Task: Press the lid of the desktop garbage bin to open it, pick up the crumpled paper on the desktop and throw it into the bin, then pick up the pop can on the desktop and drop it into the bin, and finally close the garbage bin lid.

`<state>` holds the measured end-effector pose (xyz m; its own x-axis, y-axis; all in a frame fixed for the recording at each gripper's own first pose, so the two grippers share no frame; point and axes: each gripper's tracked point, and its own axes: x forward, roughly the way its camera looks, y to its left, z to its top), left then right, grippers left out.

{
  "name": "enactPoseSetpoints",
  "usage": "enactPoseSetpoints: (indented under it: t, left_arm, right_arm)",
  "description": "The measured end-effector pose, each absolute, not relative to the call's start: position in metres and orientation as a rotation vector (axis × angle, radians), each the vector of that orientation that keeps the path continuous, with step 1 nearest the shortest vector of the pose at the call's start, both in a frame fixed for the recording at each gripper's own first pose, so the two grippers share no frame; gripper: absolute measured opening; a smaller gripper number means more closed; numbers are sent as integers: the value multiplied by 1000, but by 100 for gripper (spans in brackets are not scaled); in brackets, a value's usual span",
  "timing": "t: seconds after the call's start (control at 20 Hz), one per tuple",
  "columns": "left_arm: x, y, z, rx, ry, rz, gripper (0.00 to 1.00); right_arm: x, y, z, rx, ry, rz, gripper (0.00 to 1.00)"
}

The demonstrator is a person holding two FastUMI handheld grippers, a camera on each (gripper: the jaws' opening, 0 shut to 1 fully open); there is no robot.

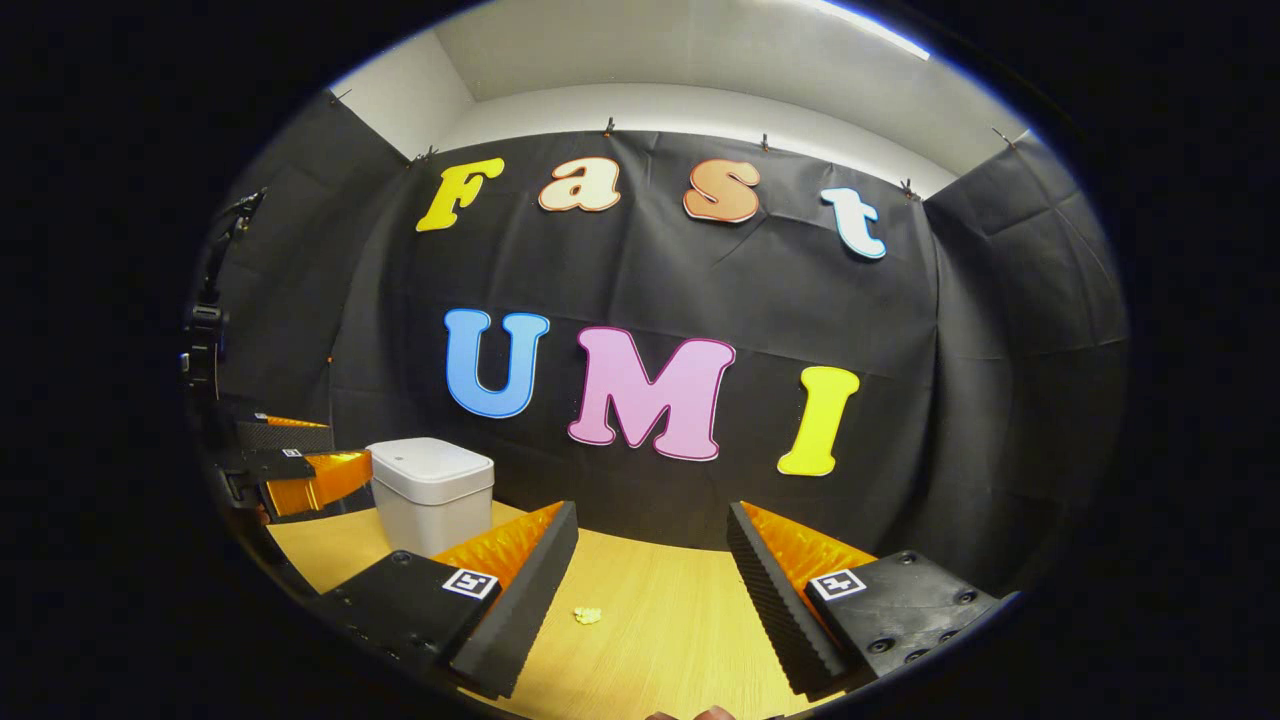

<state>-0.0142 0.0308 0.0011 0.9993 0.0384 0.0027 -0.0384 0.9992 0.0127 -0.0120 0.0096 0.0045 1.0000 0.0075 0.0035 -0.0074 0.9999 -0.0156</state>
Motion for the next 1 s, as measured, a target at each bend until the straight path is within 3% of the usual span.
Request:
enactPoseSetpoints:
  t: [0.35, 0.55, 0.65, 0.7, 0.75, 0.8, 0.9, 1.0]
  left_arm:
    - [-14, 44, 1, 32, 7, 18, 92]
    - [-4, 47, -3, 28, 33, -45, 80]
    - [3, 54, -5, 23, 48, -73, 64]
    - [5, 61, -3, 23, 44, -79, 48]
    - [10, 70, 1, 28, 31, -74, 41]
    - [14, 78, 4, 31, 22, -74, 21]
    - [27, 92, 7, 52, 21, -85, 6]
    - [44, 109, 7, 82, 41, -100, 5]
  right_arm:
    - [-19, 4, 1, -33, 12, -25, 96]
    - [-22, 3, 7, -40, 1, -55, 96]
    - [-25, 2, 5, -47, 8, -77, 96]
    - [-27, 2, 4, -47, 10, -88, 96]
    - [-28, 3, 4, -45, 13, -99, 96]
    - [-31, 2, 2, -43, 18, -109, 96]
    - [-34, 2, 2, -51, 19, -127, 96]
    - [-32, 3, 3, -62, 15, -131, 96]
